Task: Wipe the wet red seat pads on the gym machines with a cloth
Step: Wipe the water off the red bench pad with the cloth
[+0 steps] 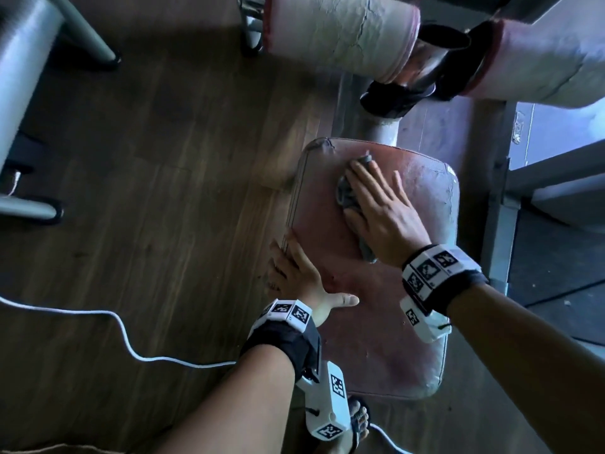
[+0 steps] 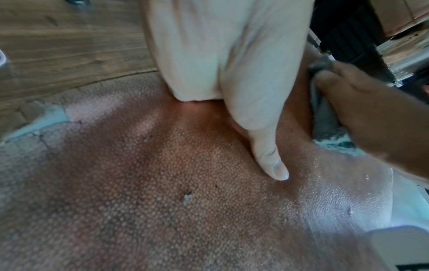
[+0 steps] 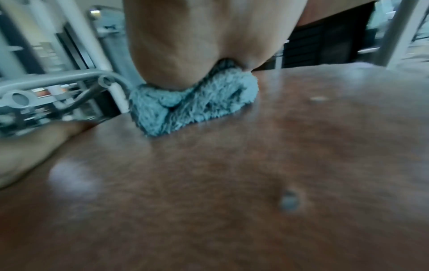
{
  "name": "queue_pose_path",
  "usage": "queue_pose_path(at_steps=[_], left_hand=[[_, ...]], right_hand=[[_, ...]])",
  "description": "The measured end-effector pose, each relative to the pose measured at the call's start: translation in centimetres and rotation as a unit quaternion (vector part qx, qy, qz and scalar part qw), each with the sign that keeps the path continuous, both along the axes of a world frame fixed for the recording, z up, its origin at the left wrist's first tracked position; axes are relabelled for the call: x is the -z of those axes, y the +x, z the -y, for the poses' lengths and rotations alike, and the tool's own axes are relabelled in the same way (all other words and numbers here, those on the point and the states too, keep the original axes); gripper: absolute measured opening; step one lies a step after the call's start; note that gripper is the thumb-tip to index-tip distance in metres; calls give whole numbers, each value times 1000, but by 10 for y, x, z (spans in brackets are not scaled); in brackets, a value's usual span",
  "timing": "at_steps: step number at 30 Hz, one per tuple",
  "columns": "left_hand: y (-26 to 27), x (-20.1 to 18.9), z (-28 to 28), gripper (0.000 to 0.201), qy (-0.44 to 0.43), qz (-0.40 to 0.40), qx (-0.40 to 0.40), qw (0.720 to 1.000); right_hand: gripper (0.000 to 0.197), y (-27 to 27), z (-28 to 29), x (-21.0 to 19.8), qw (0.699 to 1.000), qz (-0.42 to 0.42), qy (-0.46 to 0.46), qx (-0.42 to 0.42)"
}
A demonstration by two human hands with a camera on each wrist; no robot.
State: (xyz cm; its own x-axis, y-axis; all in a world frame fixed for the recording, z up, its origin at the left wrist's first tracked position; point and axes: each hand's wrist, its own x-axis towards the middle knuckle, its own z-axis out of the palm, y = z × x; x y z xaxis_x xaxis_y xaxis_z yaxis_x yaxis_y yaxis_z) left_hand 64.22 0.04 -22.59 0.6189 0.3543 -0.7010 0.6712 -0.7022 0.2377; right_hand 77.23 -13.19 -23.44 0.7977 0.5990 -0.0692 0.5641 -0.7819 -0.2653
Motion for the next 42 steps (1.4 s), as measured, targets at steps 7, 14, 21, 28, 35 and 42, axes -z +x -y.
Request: queue_pose_path(at_steps=[7,14,21,28,35,42], left_hand=[[1,-1,-3,172,-17,-5,4,1000],[1,7,-3,174,14,18,9,1000],[-2,13,-6,170,-57,21,-22,998],[-1,10,-4,167,-35,15,-7,999],[0,8,-5,167,-26,19,4,999],[0,7,-8,165,-40,25,25,999]], right_hand=[[66,-6,63,12,969,-20,14,245],[66,17,36,9,937,-50,1,347],[64,49,-19,3,981,-47,27,186],[72,23,-45,-20,994,-53,33,95],[76,28,6,-37,950,-180,93,237],[36,34,57,-80,932,5,217,292]])
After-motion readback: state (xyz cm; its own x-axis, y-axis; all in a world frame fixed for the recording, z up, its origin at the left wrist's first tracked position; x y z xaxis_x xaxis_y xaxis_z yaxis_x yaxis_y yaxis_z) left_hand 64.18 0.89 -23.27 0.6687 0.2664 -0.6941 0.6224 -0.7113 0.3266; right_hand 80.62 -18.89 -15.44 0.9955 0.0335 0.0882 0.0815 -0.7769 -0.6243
